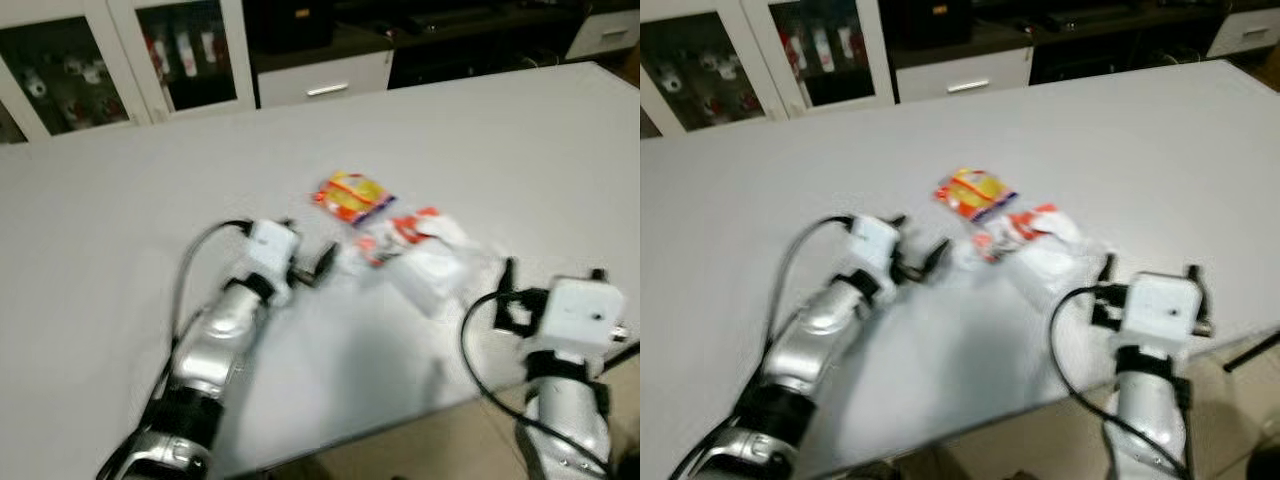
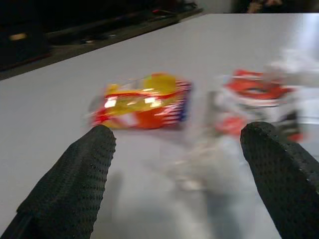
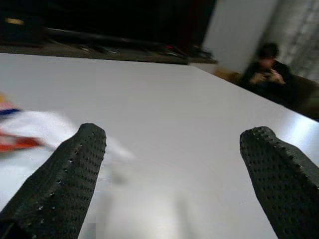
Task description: Picking trash to rubbish bin
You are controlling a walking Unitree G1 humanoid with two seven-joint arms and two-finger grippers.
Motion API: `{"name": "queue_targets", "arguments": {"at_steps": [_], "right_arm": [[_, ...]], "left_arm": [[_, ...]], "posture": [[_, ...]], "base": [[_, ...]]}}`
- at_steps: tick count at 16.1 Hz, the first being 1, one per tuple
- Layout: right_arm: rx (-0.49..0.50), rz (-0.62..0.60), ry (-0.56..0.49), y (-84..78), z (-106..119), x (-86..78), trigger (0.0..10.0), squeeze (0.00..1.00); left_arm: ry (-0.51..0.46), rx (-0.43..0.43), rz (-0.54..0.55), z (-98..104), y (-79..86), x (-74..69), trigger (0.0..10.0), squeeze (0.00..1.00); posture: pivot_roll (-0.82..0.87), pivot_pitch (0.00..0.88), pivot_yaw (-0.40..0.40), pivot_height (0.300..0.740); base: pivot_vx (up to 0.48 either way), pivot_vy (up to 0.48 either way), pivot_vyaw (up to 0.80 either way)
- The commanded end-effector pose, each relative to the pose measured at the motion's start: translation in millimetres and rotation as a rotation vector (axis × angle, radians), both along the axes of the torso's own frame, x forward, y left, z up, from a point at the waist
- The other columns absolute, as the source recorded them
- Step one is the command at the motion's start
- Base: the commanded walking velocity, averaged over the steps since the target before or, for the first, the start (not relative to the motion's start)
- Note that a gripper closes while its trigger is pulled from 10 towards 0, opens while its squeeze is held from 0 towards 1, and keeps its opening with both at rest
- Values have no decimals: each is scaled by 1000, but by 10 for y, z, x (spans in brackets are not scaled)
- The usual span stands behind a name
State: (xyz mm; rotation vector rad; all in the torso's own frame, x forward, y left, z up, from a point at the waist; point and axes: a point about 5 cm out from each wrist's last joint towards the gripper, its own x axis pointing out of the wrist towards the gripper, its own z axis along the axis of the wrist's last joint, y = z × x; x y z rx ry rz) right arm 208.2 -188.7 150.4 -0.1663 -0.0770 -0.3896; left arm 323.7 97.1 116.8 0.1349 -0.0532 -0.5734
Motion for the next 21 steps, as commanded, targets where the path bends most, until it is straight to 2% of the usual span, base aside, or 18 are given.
{"name": "queue_targets", "arguments": {"at_steps": [1,2,9,11,14,17,21], "right_arm": [[81,-14,18,2,-49,-9,10000,0],[124,-24,36,-16,-98,-21,10000,0],[187,-88,117,-45,-265,-73,10000,0],[218,-43,196,27,-377,-64,10000,0],[272,81,255,203,-471,-20,10000,0],[301,136,248,282,-438,-7,10000,0],[326,251,266,446,-399,-91,10000,0]], "left_arm": [[12,24,21,-27,86,13,10000,0],[14,23,19,-34,82,15,10000,0],[20,37,-37,1,1,144,10000,0],[7,36,-49,43,-28,189,10000,0],[-4,25,-53,90,-87,250,10000,0],[-16,3,-75,126,-140,273,10000,0],[-13,-27,-191,168,-240,270,10000,0]], "posture": [[83,102,11,740],[84,105,14,740],[78,114,33,740],[73,116,38,740],[64,117,43,740],[51,131,49,740],[33,158,67,740]], "base": [[0,0,0],[0,0,0],[0,0,0],[0,0,0],[0,0,0],[0,0,0],[0,0,0]]}}
